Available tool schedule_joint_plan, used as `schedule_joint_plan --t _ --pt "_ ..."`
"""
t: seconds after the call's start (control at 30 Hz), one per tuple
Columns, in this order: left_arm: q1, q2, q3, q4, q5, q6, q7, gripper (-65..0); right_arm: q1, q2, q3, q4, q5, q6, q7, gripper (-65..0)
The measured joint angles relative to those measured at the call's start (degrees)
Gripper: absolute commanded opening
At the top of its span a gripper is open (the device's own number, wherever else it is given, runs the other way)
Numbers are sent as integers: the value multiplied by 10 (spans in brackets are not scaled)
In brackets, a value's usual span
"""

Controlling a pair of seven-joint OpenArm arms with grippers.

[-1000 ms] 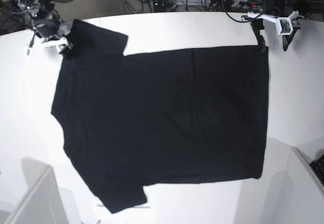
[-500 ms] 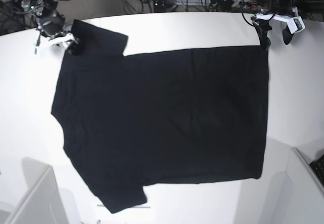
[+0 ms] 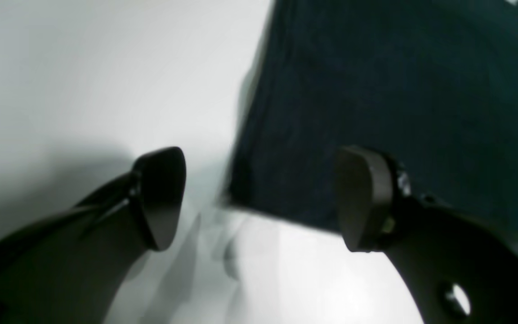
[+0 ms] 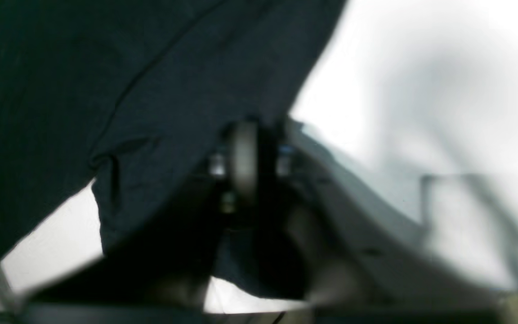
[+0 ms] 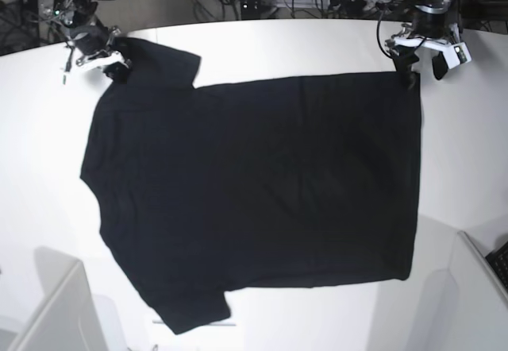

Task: Fold the T-shirt properly
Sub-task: 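Grasp the shirt's shoulder corners with both grippers, then lift the shoulders and pull the shirt toward the robot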

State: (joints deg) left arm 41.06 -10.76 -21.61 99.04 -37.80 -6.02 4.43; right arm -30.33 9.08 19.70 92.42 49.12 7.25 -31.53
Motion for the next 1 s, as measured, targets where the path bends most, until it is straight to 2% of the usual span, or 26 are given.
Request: schedule_joint_plan --t 0.1,0.3,0.43,0.53,0.67,0.73,0.77,1.0 --pt "-6 19 -20 -1 0 11 26 -156 2 0 2 -6 3 6 0 -650" --pt "-50 48 -57 -38 0 5 97 -156 2 1 2 -9 7 8 2 -650" --pt "-63 50 -57 -50 0 0 101 -156 3 7 0 -9 8 9 -2 -650" --pt "-71 51 -49 -49 0 -21 105 -158 3 8 0 -9 9 9 -3 -650" --pt "-80 52 -30 -55 0 -23 96 -161 3 9 0 -9 10 9 -4 -650" --pt "-83 52 -22 -56 0 -24 94 -211 3 8 0 -9 10 9 -3 -650" --pt "-84 52 -20 -56 0 -24 96 -255 3 8 0 -9 11 9 -3 -650" --pt "-102 49 -21 -91 -1 -29 88 -630 4 9 0 -9 10 9 -4 -650"
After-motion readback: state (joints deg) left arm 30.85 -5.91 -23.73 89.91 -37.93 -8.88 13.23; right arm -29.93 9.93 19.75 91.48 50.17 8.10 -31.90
